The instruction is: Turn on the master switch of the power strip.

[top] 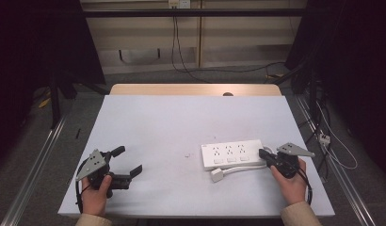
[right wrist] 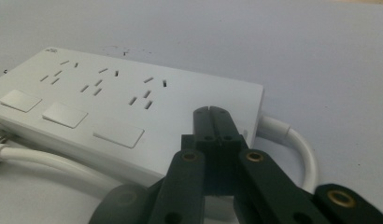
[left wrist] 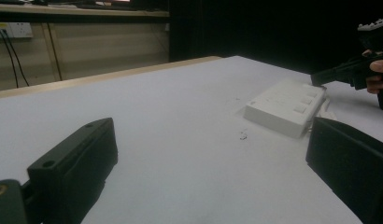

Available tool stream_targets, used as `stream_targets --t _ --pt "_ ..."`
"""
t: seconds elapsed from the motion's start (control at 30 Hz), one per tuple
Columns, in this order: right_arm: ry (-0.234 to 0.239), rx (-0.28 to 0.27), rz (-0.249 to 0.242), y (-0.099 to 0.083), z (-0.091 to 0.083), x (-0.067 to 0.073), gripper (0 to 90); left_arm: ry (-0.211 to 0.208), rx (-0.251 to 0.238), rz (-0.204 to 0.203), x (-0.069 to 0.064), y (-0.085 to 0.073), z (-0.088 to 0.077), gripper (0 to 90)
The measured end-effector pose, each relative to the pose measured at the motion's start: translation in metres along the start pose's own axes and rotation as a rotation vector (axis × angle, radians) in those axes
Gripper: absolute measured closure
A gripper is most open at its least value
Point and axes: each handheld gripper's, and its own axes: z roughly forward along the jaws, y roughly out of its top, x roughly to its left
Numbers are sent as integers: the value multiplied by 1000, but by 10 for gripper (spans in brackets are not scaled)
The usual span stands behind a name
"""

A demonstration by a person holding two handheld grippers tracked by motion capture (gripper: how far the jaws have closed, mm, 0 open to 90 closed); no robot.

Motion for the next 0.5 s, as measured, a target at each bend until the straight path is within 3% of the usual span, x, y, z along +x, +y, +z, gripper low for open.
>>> stream_targets --t 0.5 --pt "-9 6 -6 0 0 1 900 -1 -1 4 0 1 0 20"
